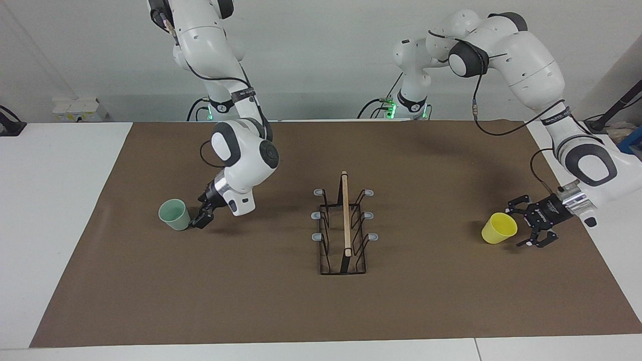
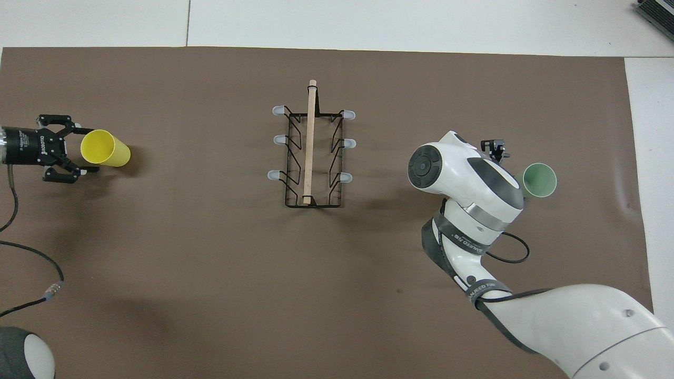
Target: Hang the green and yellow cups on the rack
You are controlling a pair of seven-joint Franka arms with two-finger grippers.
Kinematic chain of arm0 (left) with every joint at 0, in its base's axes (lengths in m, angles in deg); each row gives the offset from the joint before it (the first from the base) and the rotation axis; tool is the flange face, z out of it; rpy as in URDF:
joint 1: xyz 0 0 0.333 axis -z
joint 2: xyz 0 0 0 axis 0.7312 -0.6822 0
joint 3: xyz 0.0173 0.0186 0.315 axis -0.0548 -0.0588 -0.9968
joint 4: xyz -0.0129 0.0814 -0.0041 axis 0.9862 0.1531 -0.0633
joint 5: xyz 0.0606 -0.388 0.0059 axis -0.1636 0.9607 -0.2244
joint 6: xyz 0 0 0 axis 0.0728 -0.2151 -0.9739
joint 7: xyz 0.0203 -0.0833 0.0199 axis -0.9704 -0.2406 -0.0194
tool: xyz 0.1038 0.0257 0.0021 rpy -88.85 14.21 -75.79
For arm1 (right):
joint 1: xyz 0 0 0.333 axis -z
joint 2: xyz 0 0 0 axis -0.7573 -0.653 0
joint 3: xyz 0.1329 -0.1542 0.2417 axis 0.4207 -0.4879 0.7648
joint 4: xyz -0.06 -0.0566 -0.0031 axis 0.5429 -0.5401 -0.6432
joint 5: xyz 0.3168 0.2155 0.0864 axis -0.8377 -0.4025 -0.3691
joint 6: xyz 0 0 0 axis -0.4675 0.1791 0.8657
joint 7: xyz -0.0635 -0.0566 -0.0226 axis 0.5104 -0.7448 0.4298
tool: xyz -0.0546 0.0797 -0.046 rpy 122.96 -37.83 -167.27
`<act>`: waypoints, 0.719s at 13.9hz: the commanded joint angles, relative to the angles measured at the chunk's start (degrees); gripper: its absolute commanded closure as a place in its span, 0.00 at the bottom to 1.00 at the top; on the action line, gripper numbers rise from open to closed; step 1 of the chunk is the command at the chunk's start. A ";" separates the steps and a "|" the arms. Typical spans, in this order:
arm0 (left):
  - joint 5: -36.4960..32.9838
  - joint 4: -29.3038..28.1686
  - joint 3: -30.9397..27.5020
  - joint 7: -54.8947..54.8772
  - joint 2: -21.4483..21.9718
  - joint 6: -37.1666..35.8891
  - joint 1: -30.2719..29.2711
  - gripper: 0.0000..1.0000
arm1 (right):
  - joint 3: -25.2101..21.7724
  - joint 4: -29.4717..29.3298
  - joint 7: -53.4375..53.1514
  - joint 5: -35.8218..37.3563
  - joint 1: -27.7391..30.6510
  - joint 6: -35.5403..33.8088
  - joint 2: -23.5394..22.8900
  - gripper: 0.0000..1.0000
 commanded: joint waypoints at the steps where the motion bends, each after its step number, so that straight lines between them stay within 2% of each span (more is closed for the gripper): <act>1: 7.07 -10.67 -0.25 0.14 5.43 4.93 1.74 0.00 | 0.11 0.06 -2.21 2.51 0.85 1.79 -0.96 0.00; 3: 10.77 -13.41 -0.17 -0.12 6.31 6.26 2.70 0.00 | 0.11 1.02 -5.90 2.51 1.03 1.79 -0.78 0.00; 8: 17.10 -16.14 0.10 -0.30 6.75 10.29 4.72 0.00 | 0.11 3.39 -6.18 2.68 2.61 2.93 -0.25 0.00; 10: 17.56 -16.41 0.10 -0.39 6.93 10.74 5.52 0.00 | 0.11 5.41 -6.18 4.17 2.96 3.98 0.27 0.00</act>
